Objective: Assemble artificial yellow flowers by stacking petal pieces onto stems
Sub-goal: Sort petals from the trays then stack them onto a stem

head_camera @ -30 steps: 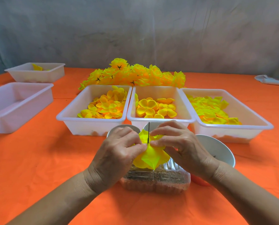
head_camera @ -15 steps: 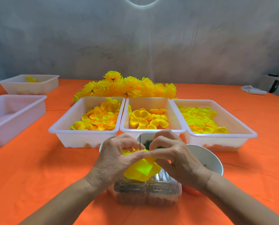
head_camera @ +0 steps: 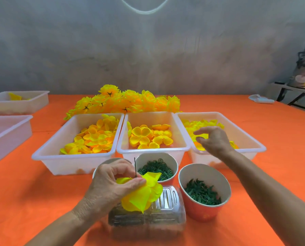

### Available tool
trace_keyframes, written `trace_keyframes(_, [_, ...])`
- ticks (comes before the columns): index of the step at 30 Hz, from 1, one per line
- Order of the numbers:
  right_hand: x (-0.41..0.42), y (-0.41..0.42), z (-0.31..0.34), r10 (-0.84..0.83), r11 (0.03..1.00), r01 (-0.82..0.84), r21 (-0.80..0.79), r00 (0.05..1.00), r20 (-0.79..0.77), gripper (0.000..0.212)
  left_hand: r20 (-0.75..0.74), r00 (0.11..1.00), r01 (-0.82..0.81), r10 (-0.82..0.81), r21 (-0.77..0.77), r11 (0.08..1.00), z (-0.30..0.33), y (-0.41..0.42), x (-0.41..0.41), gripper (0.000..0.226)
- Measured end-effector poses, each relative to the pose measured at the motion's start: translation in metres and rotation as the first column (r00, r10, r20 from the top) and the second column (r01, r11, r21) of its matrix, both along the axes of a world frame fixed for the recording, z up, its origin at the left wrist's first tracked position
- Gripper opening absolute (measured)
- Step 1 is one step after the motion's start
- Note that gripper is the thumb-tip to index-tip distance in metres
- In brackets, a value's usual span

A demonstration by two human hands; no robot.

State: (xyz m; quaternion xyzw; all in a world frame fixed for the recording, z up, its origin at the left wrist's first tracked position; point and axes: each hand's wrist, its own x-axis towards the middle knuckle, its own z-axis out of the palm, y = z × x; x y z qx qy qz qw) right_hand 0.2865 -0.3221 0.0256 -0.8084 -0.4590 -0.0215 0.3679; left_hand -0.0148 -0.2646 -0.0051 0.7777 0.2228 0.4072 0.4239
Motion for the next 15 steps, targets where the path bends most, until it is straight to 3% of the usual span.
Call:
trace_keyframes(3, [0.041,0.013,-0.003,-0.183,0.907,0.180,-0.380,0.983,0.030,0.039,0.025,1.000,-0.008,0.007,0.016,1.000,-0.001,-0.001,0.001,0.023])
trace_keyframes(7, [0.055,0.028,-0.011,-0.086,0.674,0.175,-0.718,0.984,0.159,0.042,0.054,0.998,0.009,-0.010,0.011,1.000,-0.001,-0.001,0.002,0.024])
trace_keyframes(9, [0.055,0.033,-0.014,-0.096,0.663,0.201,-0.721,0.978,0.185,0.040,0.055,0.998,0.018,-0.018,0.005,1.000,-0.002,-0.001,0.002,0.023])
trace_keyframes(12, [0.057,0.030,-0.019,-0.228,0.815,0.279,-0.509,0.960,0.161,0.031,0.054,0.998,0.017,-0.018,0.014,1.000,-0.004,0.001,0.001,0.022])
trace_keyframes(15, [0.055,0.025,-0.022,-0.284,0.877,0.305,-0.371,0.952,0.112,0.022,0.058,0.998,0.011,-0.012,0.017,1.000,-0.005,0.001,0.001,0.019])
